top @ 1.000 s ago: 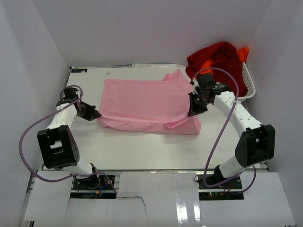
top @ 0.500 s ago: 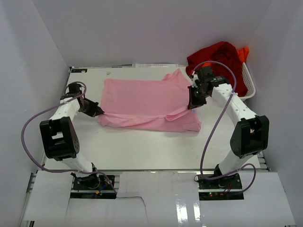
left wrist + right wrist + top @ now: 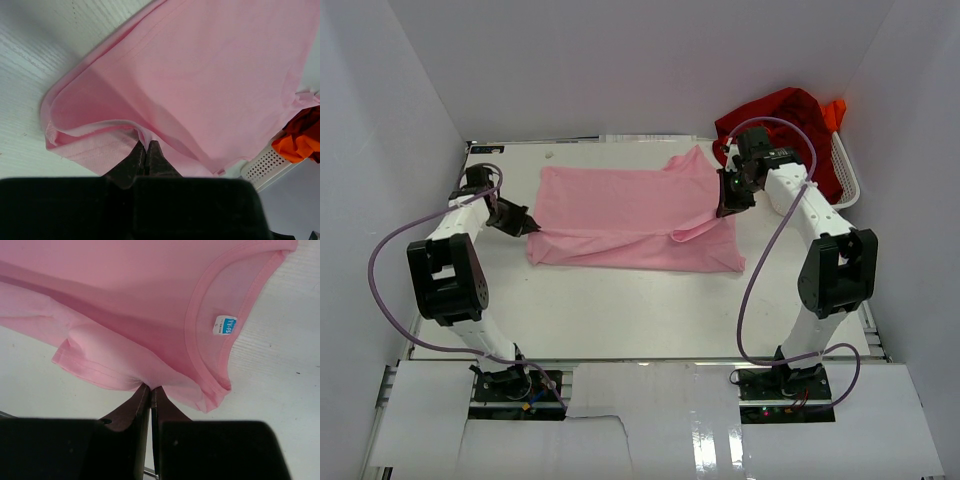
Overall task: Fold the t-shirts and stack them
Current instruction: Fold the flattened tshirt in 1/3 of the way
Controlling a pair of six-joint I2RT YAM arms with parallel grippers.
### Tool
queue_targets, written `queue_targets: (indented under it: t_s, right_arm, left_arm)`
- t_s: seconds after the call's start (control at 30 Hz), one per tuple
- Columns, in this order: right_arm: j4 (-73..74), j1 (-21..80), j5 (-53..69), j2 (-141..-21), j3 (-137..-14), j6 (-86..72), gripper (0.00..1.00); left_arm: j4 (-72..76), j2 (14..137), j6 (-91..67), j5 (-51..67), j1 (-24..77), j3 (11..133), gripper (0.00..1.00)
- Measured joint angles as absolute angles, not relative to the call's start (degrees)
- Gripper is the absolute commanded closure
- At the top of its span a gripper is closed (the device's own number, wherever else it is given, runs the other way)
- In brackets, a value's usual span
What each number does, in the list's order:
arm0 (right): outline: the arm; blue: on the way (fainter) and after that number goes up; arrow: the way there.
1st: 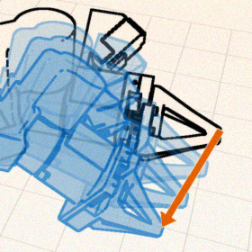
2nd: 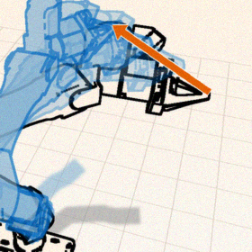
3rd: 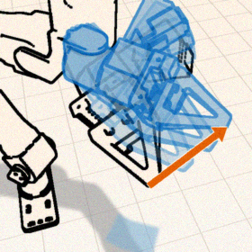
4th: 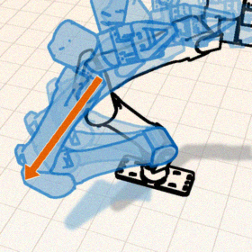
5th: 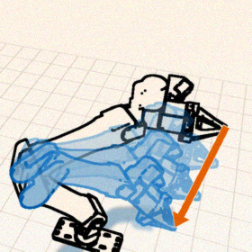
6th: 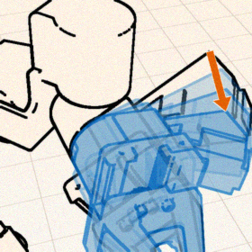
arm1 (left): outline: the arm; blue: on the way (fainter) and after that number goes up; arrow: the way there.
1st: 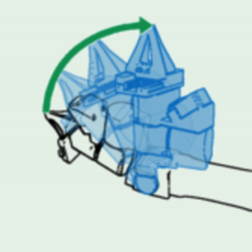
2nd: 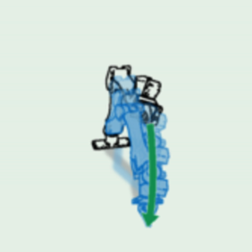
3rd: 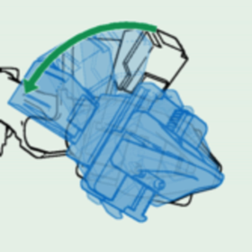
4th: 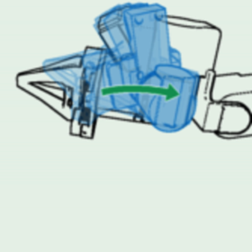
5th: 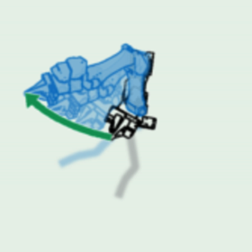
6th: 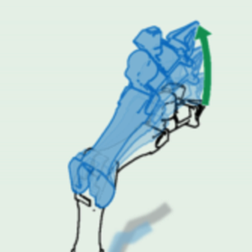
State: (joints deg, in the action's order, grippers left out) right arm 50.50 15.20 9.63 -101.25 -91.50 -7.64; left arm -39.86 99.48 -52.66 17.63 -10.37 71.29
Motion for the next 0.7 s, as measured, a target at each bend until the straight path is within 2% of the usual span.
queue_targets:
  t_s: [0.4, 0.43, 0.47, 0.5, 0.53, 0.57, 0.6, 0.7]
  right_arm:
    - [50.4, 14.6, 9.8, -106.0, -93.1, -7.1, 0.91]
    - [50.2, 14.6, 9.8, -106.3, -93.1, -7.1, 0.88]
    - [49.9, 14.6, 9.8, -106.6, -93.0, -7.2, 0.75]
    - [49.6, 14.6, 9.8, -106.8, -93.1, -7.4, 0.69]
    - [49.2, 14.6, 9.7, -106.9, -93.0, -7.6, 0.63]
    - [48.8, 14.6, 9.6, -107.0, -93.0, -7.7, 0.62]
    - [48.3, 14.6, 9.5, -107.0, -93.0, -7.8, 0.61]
    - [46.7, 14.6, 8.9, -107.0, -93.0, -8.5, 0.6]
  left_arm:
    - [-39.8, 105.2, -52.6, 17.8, -10.0, 75.1, 1.0]
    - [-39.9, 105.8, -52.5, 17.8, -9.9, 75.4, 0.92]
    - [-39.8, 106.3, -52.3, 17.8, -9.7, 75.6, 0.83]
    - [-39.9, 106.8, -52.1, 17.8, -9.6, 75.8, 0.76]
    - [-39.8, 107.4, -52.0, 17.9, -9.5, 76.0, 0.58]
    - [-39.8, 107.7, -51.5, 17.8, -9.5, 76.2, 0.5]
    - [-39.8, 108.0, -51.4, 17.9, -9.5, 76.3, 0.43]
    - [-39.9, 108.0, -51.5, 17.9, -9.4, 76.7, 0.36]
